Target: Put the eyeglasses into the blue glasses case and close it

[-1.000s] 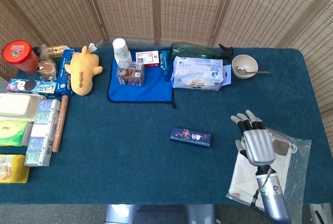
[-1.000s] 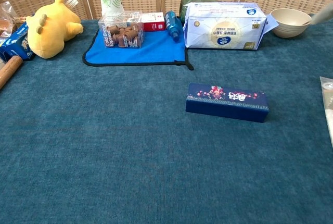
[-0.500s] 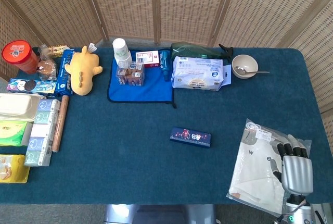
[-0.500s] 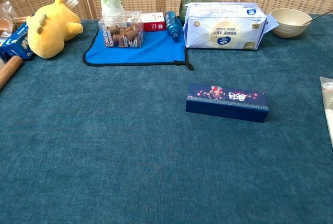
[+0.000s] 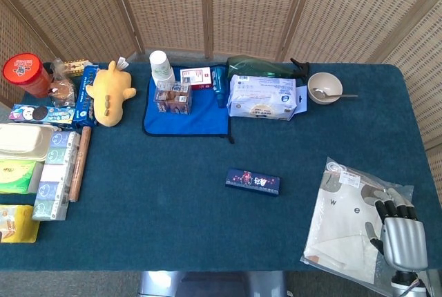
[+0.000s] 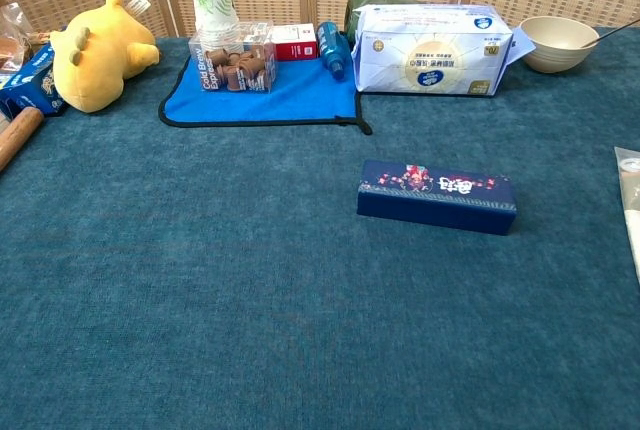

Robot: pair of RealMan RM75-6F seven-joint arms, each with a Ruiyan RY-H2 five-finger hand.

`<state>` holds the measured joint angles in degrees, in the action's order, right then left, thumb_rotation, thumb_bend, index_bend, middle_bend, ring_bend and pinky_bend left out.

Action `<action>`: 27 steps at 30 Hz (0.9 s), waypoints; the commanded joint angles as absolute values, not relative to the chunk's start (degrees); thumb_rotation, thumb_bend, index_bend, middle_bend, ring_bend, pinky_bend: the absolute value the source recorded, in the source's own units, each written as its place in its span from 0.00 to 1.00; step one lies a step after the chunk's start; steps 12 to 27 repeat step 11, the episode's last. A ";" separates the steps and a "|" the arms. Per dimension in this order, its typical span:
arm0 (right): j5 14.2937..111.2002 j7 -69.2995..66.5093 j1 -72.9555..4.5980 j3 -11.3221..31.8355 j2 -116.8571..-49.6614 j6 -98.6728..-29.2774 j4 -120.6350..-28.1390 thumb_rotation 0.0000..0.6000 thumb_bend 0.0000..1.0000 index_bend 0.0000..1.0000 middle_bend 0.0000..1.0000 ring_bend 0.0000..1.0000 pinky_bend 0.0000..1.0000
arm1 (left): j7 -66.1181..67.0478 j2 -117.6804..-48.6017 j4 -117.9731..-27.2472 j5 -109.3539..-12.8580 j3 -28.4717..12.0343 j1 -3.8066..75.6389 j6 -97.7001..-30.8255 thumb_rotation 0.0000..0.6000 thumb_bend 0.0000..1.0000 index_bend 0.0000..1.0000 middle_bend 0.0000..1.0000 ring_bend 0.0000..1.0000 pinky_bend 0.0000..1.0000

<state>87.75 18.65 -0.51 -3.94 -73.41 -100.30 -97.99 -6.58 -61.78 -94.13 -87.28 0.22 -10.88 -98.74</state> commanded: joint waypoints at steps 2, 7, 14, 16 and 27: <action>87.99 18.44 -0.27 -3.59 -73.04 -99.47 -98.34 1.00 0.29 0.36 0.28 0.17 0.23 | -6.35 -61.71 -94.68 -87.78 0.26 -10.87 -98.95 1.00 0.29 0.18 0.14 0.00 0.00; 88.11 18.39 -0.36 -3.21 -73.16 -97.65 -98.51 1.00 0.29 0.35 0.27 0.16 0.23 | -5.74 -61.63 -95.30 -88.32 0.18 -10.50 -98.71 1.00 0.29 0.18 0.14 0.00 0.00; 88.10 18.33 -0.38 -2.75 -73.40 -96.73 -98.37 1.00 0.29 0.35 0.27 0.16 0.23 | -5.10 -61.48 -95.77 -88.47 0.10 -10.30 -98.55 1.00 0.29 0.18 0.14 0.00 0.00; 88.10 18.33 -0.38 -2.75 -73.40 -96.73 -98.37 1.00 0.29 0.35 0.27 0.16 0.23 | -5.10 -61.48 -95.77 -88.47 0.10 -10.30 -98.55 1.00 0.29 0.18 0.14 0.00 0.00; 88.10 18.33 -0.38 -2.75 -73.40 -96.73 -98.37 1.00 0.29 0.35 0.27 0.16 0.23 | -5.10 -61.48 -95.77 -88.47 0.10 -10.30 -98.55 1.00 0.29 0.18 0.14 0.00 0.00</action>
